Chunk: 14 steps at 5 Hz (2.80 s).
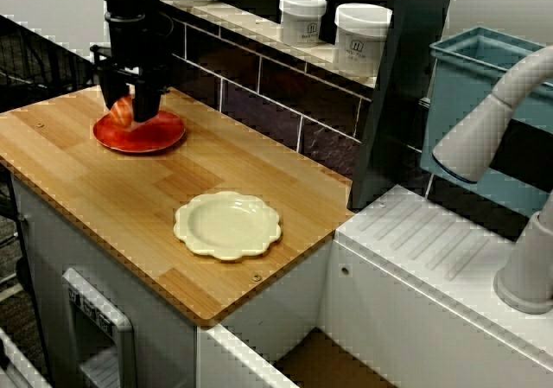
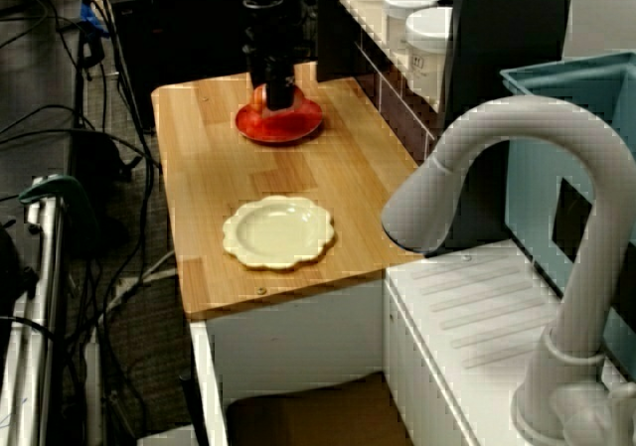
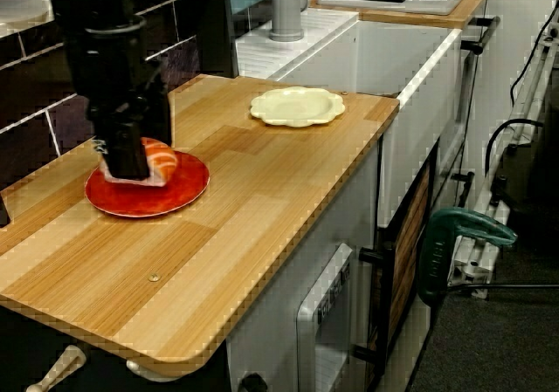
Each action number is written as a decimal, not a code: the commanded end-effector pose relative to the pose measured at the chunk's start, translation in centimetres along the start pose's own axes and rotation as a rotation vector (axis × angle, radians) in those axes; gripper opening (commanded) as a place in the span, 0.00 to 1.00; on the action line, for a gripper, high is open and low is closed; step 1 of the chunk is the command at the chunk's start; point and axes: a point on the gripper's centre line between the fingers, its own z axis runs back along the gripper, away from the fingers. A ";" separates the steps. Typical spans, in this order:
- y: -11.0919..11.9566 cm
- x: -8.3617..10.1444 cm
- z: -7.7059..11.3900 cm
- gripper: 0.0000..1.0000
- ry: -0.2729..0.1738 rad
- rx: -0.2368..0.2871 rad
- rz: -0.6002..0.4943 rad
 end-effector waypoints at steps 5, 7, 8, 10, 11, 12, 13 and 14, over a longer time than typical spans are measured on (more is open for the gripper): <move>-11.9 -6.4 6.4 0.00 -0.053 -0.040 -0.171; -17.1 -8.2 4.8 0.00 -0.038 0.033 -0.213; -18.7 -8.8 2.8 0.00 -0.038 0.077 -0.201; -18.6 -9.5 0.4 0.00 0.005 0.080 -0.210; -18.8 -10.0 0.2 0.00 0.008 0.086 -0.219; -18.2 -9.9 0.4 1.00 0.027 0.088 -0.212; -17.4 -9.4 0.5 1.00 0.053 0.064 -0.201; -16.7 -9.3 1.2 1.00 0.061 0.047 -0.203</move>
